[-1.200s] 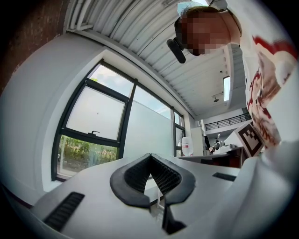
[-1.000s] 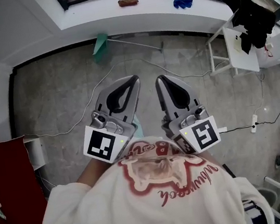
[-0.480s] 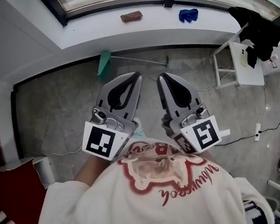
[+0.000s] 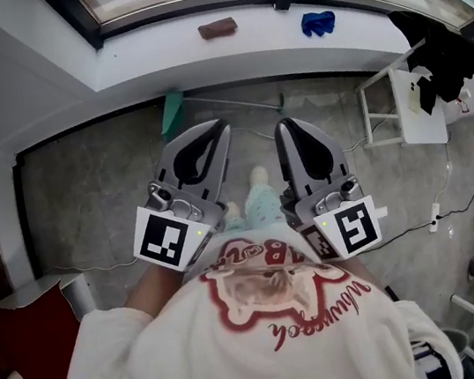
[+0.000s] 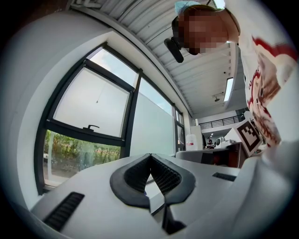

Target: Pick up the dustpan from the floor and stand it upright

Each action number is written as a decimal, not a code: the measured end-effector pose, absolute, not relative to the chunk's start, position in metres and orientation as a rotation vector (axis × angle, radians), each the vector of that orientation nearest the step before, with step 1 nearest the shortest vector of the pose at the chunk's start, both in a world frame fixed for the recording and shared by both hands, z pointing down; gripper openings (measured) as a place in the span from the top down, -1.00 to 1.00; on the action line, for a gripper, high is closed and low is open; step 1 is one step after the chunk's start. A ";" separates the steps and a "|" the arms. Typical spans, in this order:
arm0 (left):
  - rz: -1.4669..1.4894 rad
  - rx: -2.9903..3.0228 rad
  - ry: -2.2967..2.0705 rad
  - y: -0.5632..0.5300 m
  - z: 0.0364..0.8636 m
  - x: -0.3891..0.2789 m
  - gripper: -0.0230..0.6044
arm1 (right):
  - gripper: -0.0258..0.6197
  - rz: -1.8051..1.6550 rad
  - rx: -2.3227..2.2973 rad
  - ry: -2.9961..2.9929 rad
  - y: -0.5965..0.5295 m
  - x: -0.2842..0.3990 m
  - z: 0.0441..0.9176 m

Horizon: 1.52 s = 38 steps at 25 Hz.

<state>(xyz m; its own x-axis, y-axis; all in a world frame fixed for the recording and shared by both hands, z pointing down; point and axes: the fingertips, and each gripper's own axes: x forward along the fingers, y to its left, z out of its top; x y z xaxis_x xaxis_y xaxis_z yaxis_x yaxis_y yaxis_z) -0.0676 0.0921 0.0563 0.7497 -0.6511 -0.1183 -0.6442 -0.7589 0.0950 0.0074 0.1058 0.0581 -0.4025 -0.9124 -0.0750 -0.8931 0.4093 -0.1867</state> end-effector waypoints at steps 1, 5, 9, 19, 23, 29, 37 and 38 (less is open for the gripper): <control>-0.217 2.897 -1.083 0.088 0.059 -0.067 0.87 | 0.84 -0.191 -1.619 2.494 0.102 0.011 0.063; -0.192 2.903 -1.128 0.065 0.068 -0.065 0.86 | 0.84 -0.193 -1.579 2.504 0.080 0.015 0.074; -0.196 2.887 -1.164 0.026 0.069 -0.054 0.87 | 0.84 -0.198 -1.543 2.541 0.041 0.024 0.077; -0.279 2.840 -1.244 -0.097 0.059 0.014 0.87 | 0.84 -0.173 -1.485 2.612 -0.081 0.089 0.073; -0.273 2.810 -1.255 -0.130 0.068 0.034 0.87 | 0.84 -0.145 -1.449 2.645 -0.116 0.104 0.078; -0.223 2.796 -1.231 -0.162 0.088 0.040 0.87 | 0.84 -0.218 -1.481 2.657 -0.151 0.114 0.097; -0.225 2.799 -1.168 -0.207 0.102 0.055 0.87 | 0.84 -0.219 -1.464 2.644 -0.188 0.117 0.112; -0.223 2.797 -1.170 -0.214 0.106 0.055 0.87 | 0.84 -0.218 -1.453 2.644 -0.195 0.116 0.118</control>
